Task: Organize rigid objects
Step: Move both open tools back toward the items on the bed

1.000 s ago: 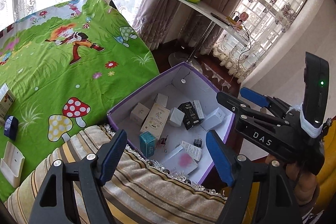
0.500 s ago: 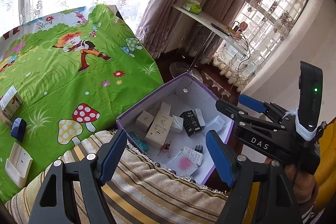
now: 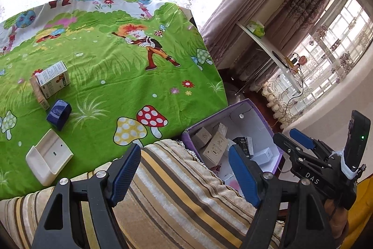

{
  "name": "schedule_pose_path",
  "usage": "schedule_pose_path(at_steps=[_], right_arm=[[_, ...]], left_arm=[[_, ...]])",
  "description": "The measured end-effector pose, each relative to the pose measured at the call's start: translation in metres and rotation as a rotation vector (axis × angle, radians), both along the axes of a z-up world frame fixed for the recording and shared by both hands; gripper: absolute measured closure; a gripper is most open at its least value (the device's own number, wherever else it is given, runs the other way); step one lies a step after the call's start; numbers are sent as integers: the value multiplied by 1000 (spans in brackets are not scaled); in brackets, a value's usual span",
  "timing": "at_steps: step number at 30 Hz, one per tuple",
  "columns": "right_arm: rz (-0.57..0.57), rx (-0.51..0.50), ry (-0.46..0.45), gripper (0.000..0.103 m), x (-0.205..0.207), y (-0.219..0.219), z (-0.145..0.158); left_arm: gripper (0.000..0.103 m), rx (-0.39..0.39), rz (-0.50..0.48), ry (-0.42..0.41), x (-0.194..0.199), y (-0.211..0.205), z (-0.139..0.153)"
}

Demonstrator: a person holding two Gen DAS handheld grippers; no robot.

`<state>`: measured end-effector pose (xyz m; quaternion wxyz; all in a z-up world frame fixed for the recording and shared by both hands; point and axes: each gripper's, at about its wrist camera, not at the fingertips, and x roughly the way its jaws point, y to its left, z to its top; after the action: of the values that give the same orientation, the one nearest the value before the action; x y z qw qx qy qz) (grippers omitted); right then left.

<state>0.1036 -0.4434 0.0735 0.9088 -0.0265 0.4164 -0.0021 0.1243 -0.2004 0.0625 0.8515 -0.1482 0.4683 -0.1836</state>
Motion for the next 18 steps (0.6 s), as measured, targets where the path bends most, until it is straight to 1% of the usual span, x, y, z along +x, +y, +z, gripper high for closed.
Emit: schedule_pose_path(at_steps=[10, 13, 18], right_arm=[[71, 12, 24, 35, 7, 28, -9], [96, 13, 31, 35, 11, 38, -12], [145, 9, 38, 35, 18, 58, -16]], left_arm=[[25, -1, 185, 112, 0, 63, -26], [25, 5, 232, 135, -3, 79, -31], [25, 43, 300, 174, -5, 101, -42]])
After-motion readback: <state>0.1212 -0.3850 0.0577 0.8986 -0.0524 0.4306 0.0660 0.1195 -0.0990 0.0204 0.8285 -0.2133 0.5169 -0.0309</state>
